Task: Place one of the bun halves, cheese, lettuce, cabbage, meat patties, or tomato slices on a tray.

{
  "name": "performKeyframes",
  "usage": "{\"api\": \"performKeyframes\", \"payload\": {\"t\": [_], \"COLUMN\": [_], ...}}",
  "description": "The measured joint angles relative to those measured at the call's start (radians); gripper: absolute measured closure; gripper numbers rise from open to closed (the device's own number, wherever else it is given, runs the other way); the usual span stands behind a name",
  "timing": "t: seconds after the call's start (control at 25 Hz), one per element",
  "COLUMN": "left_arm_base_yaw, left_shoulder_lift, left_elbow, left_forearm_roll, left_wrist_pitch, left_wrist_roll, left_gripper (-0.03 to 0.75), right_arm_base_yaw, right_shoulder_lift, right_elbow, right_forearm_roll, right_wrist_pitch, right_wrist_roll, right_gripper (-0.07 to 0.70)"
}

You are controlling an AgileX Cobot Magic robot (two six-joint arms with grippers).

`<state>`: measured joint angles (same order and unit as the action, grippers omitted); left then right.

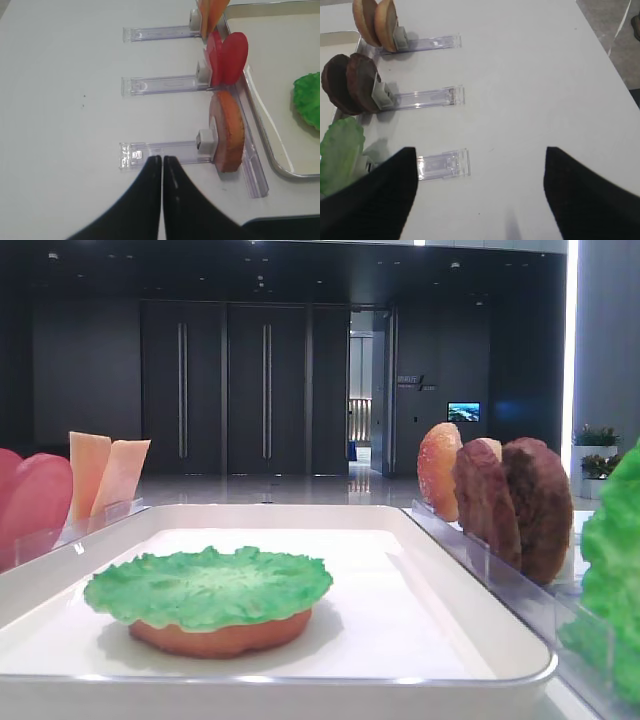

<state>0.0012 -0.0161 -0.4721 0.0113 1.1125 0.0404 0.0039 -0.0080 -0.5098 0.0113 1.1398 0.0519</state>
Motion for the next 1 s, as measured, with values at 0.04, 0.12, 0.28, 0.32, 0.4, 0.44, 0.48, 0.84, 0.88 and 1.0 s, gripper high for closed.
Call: {"api": "performKeyframes", "payload": {"t": [0.04,0.12,0.28,0.32,0.4,0.44,0.48,0.84,0.88,1.0], "left_arm_base_yaw": [0.000,0.000,0.000,0.000,0.000,0.000,0.000,0.000,0.000,0.000], "left_shoulder_lift": [0.000,0.000,0.000,0.000,0.000,0.000,0.000,0.000,0.000,0.000], "left_elbow": [0.000,0.000,0.000,0.000,0.000,0.000,0.000,0.000,0.000,0.000], "left_forearm_roll": [0.000,0.000,0.000,0.000,0.000,0.000,0.000,0.000,0.000,0.000], "left_wrist_pitch": [0.000,0.000,0.000,0.000,0.000,0.000,0.000,0.000,0.000,0.000], "left_wrist_roll": [0.000,0.000,0.000,0.000,0.000,0.000,0.000,0.000,0.000,0.000], "left_gripper": [0.715,0.715,0.715,0.715,0.715,0.715,0.715,0.715,0.715,0.715], "right_arm_base_yaw": [0.000,0.000,0.000,0.000,-0.001,-0.005,-0.012,-0.055,-0.055,-0.055], "right_shoulder_lift": [0.000,0.000,0.000,0.000,0.000,0.000,0.000,0.000,0.000,0.000], "right_elbow": [0.000,0.000,0.000,0.000,0.000,0.000,0.000,0.000,0.000,0.000], "right_forearm_roll": [0.000,0.000,0.000,0.000,-0.001,-0.001,-0.001,-0.002,-0.002,-0.002], "right_wrist_pitch": [-0.001,-0.001,-0.002,-0.002,-0.003,-0.003,-0.003,-0.003,-0.003,-0.003], "right_wrist_roll": [0.000,0.000,0.000,-0.001,-0.002,-0.003,-0.004,-0.006,-0.006,-0.006], "right_gripper": [0.127,0.127,0.127,0.127,0.127,0.127,0.127,0.127,0.127,0.127]}}
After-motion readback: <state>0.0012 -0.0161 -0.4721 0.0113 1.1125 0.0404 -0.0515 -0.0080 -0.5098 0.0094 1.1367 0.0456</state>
